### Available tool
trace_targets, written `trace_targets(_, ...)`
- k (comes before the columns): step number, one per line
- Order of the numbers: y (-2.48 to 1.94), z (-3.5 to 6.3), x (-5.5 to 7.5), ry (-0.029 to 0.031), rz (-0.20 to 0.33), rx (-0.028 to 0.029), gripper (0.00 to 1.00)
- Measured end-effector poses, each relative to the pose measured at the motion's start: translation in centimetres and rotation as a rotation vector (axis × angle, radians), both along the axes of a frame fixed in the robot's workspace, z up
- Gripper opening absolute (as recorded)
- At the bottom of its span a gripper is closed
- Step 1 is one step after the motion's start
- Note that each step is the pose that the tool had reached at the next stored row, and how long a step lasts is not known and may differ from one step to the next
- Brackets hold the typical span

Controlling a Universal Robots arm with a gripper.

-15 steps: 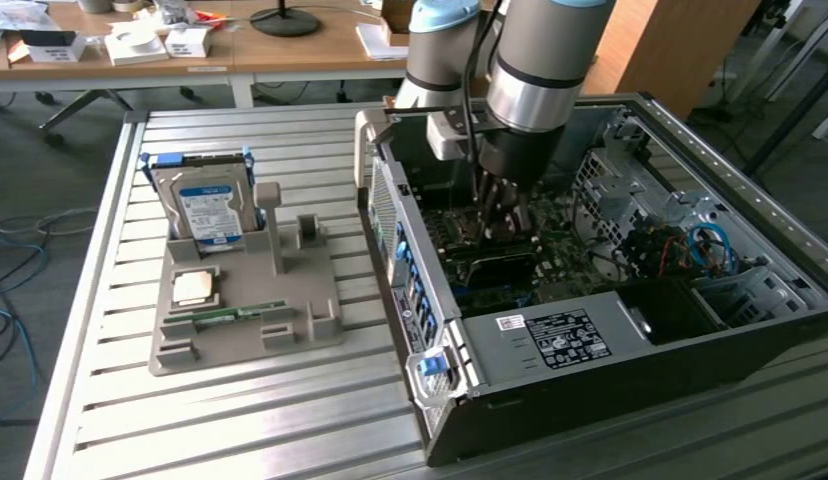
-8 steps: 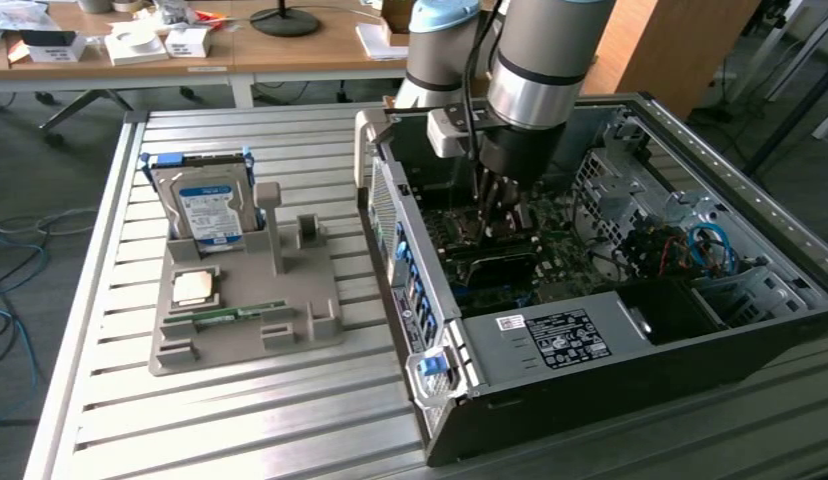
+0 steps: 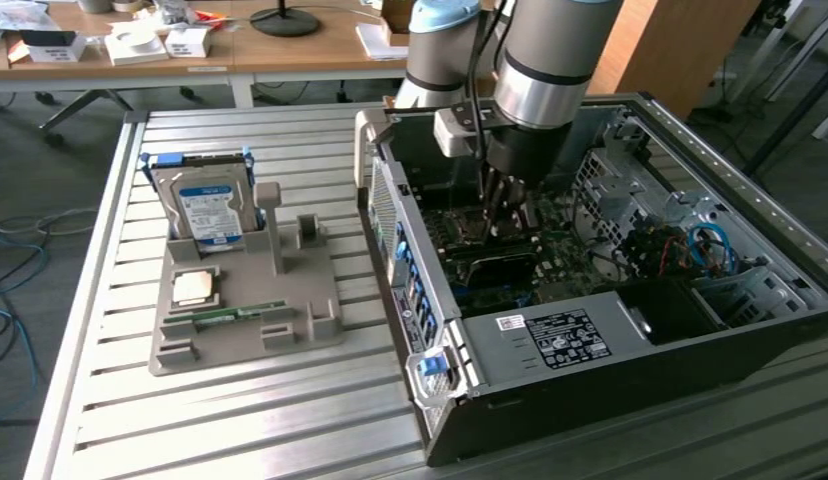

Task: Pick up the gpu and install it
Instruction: 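Press down on the gpu until it lock into place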

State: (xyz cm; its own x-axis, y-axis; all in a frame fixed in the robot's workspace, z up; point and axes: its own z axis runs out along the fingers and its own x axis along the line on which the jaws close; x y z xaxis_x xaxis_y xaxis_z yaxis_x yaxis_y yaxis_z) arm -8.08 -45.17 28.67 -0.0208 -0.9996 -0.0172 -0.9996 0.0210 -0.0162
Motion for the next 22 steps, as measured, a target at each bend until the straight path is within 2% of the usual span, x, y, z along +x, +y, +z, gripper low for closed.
trace_targets(5, 0.01, 0.27, 0.0, 0.0000, 0.000, 0.0000, 0.11)
trace_targets(14, 0.00, 2.45, 0.0, 0.0000, 0.000, 0.0000, 0.11)
trace_targets(20, 0.00, 3.50, 0.0, 0.0000, 0.000, 0.0000, 0.11)
trace_targets(22, 0.00, 3.57, 0.0, -0.0001, 0.000, 0.0003, 0.11)
